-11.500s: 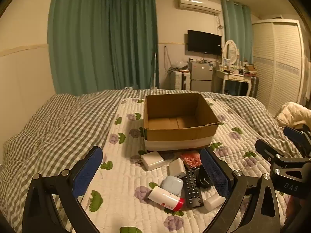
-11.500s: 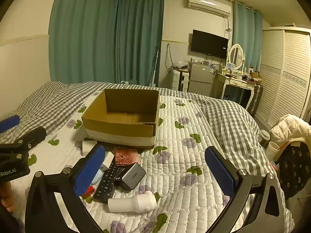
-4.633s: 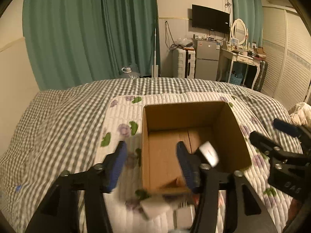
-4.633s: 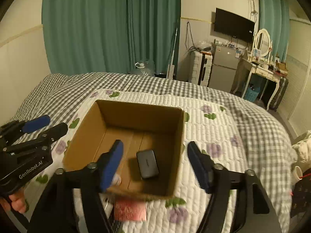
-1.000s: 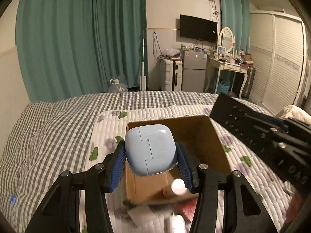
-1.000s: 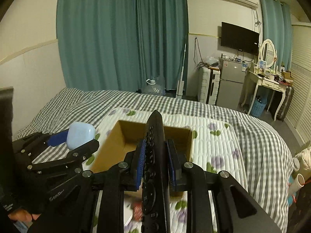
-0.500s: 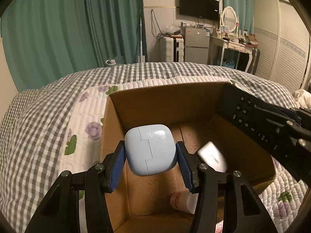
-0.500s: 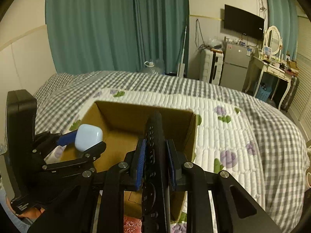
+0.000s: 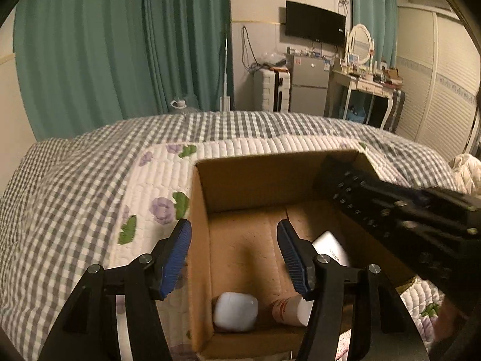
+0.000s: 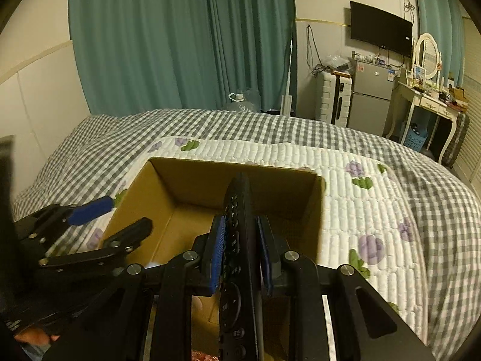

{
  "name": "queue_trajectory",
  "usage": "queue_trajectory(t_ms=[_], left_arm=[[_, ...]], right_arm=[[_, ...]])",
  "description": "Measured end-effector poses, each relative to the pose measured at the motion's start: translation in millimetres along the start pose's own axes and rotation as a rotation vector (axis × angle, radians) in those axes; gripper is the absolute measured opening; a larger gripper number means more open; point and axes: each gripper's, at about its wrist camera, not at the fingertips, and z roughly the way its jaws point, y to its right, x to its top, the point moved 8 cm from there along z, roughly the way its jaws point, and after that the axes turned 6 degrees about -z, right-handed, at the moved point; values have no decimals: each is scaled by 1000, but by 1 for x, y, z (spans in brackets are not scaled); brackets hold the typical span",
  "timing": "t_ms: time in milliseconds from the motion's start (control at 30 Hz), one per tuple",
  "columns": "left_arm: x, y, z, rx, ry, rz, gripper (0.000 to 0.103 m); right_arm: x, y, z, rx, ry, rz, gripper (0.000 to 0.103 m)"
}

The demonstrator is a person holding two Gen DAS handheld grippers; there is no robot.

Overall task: Organize rigid objects
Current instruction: 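Grasp the light-blue earbud case with the left gripper while the right carries the remote, drop both in box, then grasp the white cylindrical bottle with the right gripper while the left grasps a white charger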

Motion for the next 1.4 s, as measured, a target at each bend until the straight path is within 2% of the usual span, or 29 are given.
queue_trajectory(t_ms=[100, 333, 400, 433, 467, 533, 567, 633, 700, 767, 867, 933, 1100, 1267, 1400], left_arm=[[4, -10, -9, 29, 15, -9, 62], [2, -24, -27, 36, 38, -17, 62], [0, -26, -31, 39, 33, -17, 62], [-2, -28, -35, 43, 31, -17, 62], [-4, -29, -39, 47, 32, -16, 62], [-6, -31, -48, 50, 36, -21, 62], [-8, -33, -55, 50, 37, -26, 69], [-13, -34, -71, 44, 44, -34, 75], [-19, -32, -85, 34, 50, -27, 76], [-29, -31, -101, 30, 36, -8, 84], [-48, -27, -124, 5, 30, -5, 86], [-62, -24, -135, -6, 25, -1, 86], [-105, -21, -145, -2, -13, -2, 88], [-138, -15, -138, 32, -35, 43, 88], [-154, -18, -128, 32, -57, 46, 88]], right_arm=[[1, -6, 11, 5, -9, -4, 21], [-3, -23, 33, 33, -27, 1, 22], [-4, -25, 32, 39, -34, 9, 29], [-4, -26, 28, 32, -29, 11, 44], [-3, -25, 21, 20, -21, 11, 54], [-1, -25, 6, 5, -4, 7, 54], [-1, -24, -5, -6, -2, 5, 55], [0, -23, -24, -20, -3, 0, 57], [-3, -22, -47, -46, -10, -9, 69], [-9, -24, -70, -72, -14, -22, 87], [-25, -23, -103, -141, -39, -37, 89], [-46, -24, -122, -187, -94, -30, 89], [-112, -42, -141, -217, -261, -59, 89], [-187, -57, -129, -173, -435, -10, 89], [-225, -70, -112, -131, -540, 71, 89]])
